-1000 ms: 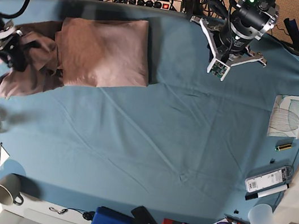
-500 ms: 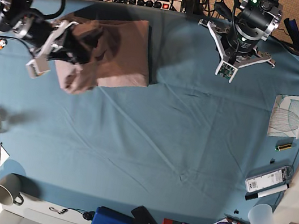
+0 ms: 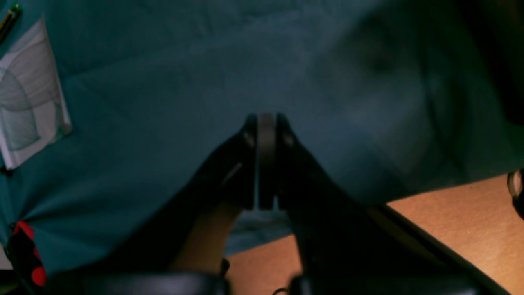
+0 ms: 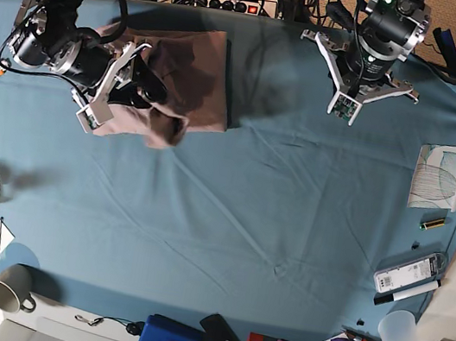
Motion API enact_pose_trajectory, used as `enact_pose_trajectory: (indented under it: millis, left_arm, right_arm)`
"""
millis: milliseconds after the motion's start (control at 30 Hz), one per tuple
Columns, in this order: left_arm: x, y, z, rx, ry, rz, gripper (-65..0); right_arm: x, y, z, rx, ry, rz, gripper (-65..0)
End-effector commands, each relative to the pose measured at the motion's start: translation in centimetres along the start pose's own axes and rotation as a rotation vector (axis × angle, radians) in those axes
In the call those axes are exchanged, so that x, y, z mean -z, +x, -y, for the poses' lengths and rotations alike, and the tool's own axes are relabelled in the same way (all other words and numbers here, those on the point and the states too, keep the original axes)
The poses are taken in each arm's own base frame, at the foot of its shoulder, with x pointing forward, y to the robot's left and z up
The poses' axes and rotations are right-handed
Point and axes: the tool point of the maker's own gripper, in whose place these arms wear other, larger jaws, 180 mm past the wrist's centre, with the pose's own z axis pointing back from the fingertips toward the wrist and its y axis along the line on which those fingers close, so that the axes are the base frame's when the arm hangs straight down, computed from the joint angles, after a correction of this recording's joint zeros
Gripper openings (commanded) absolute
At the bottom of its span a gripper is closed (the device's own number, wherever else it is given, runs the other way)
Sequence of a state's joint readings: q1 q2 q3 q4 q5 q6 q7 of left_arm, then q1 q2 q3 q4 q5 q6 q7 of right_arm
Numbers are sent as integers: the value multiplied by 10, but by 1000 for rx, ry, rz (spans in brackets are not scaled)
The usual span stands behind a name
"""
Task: Fold the T-shirt properly
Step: 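Tuck and smooth the folded end onto the stack with the right gripper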
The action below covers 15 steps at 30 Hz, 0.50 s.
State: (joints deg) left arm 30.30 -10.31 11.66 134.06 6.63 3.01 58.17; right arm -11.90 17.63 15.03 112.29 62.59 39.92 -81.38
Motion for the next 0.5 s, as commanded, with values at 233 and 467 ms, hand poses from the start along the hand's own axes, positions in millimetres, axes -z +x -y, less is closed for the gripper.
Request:
enact_pose_trajectory:
  millis: [233, 467]
  left_arm:
    - [-4, 4, 0, -4, 2, 22, -650]
    - [-5, -2, 2, -6, -2, 7, -650]
  right_arm:
    - [-13, 57, -21, -42, 135, 215, -488]
    - [-47, 73, 40, -38, -147, 272, -585]
